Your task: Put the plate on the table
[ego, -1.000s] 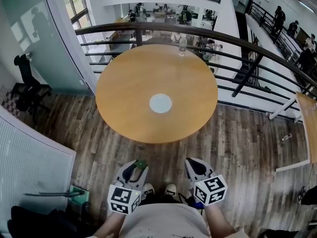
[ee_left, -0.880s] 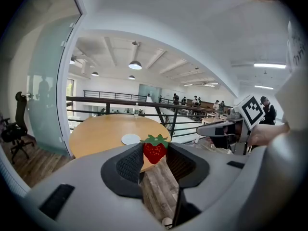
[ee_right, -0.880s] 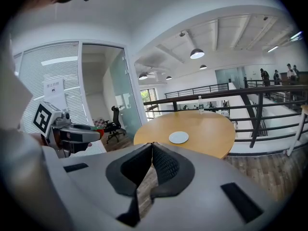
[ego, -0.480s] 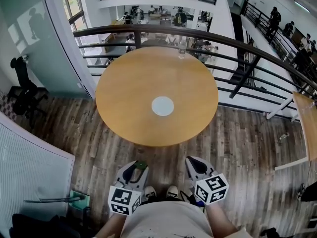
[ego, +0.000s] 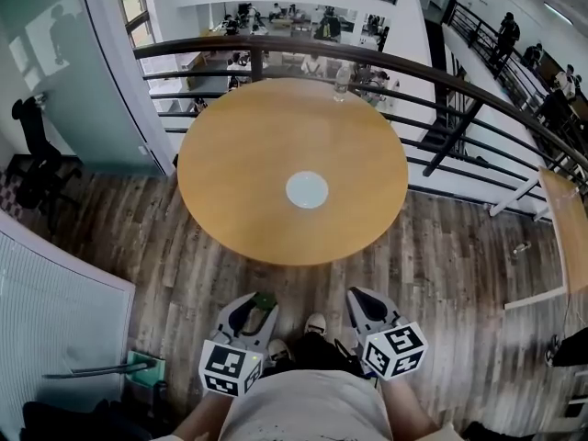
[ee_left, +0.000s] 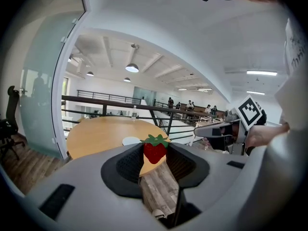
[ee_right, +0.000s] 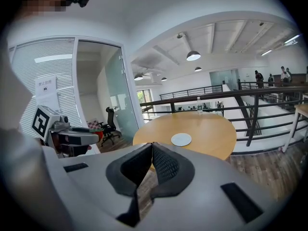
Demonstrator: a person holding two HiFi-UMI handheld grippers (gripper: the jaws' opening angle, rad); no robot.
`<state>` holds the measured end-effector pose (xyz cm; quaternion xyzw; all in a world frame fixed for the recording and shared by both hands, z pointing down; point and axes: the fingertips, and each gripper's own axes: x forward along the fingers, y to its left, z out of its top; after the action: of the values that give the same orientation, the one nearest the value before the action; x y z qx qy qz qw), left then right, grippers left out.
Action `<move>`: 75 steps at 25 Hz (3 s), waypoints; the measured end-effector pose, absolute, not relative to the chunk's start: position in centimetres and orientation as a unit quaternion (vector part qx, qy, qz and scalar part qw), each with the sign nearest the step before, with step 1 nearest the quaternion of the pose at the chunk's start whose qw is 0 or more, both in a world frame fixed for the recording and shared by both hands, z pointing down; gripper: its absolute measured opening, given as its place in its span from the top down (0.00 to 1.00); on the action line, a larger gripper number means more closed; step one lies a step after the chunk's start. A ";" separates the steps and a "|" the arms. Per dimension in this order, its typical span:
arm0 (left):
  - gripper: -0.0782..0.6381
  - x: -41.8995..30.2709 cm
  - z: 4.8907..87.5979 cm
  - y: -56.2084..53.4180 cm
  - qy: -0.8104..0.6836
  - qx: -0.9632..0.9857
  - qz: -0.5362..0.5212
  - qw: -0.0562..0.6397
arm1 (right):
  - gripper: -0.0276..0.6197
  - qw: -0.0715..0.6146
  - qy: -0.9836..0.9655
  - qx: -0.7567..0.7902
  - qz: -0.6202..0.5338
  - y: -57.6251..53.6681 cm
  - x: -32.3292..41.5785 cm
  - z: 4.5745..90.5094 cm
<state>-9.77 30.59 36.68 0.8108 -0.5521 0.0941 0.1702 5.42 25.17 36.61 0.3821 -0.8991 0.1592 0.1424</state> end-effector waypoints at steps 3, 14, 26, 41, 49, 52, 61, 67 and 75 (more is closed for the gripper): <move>0.67 -9.9 36.8 30.0 -0.550 0.812 0.097 0.170 | 0.92 0.142 -0.899 0.379 0.167 24.6 5.0 37.2; 0.67 -11.1 38.2 24.3 -0.558 0.804 0.102 0.179 | 0.92 0.142 -0.903 0.363 0.178 18.6 3.3 38.9; 0.67 -10.8 37.2 12.3 -0.574 0.792 0.104 0.180 | 0.92 0.132 -0.912 0.346 0.173 5.7 3.8 37.6; 0.67 -9.0 36.3 3.9 -0.597 0.776 0.109 0.173 | 0.92 0.127 -0.921 0.318 0.184 -2.5 5.6 37.6; 0.67 -9.4 36.7 1.9 -0.587 0.781 0.116 0.180 | 0.92 0.136 -0.916 0.327 0.188 -3.8 6.0 37.8; 0.67 -10.0 36.8 1.1 -0.579 0.785 0.119 0.182 | 0.92 0.132 -0.913 0.334 0.193 -4.1 5.6 37.6; 0.67 -10.8 37.6 -0.9 -0.555 0.801 0.127 0.187 | 0.92 0.137 -0.906 0.352 0.192 -5.4 4.5 37.8; 0.67 -10.8 38.3 -2.5 -0.541 0.807 0.137 0.193 | 0.92 0.146 -0.902 0.354 0.202 -6.4 3.8 38.7; 0.67 -11.4 40.7 -5.5 -0.521 0.815 0.160 0.197 | 0.92 0.153 -0.899 0.352 0.209 -8.3 2.2 40.3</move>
<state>-11.38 -5.46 40.71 0.8149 -0.5210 0.1601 0.1973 2.24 -8.29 40.26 0.3524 -0.8994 0.2087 0.1529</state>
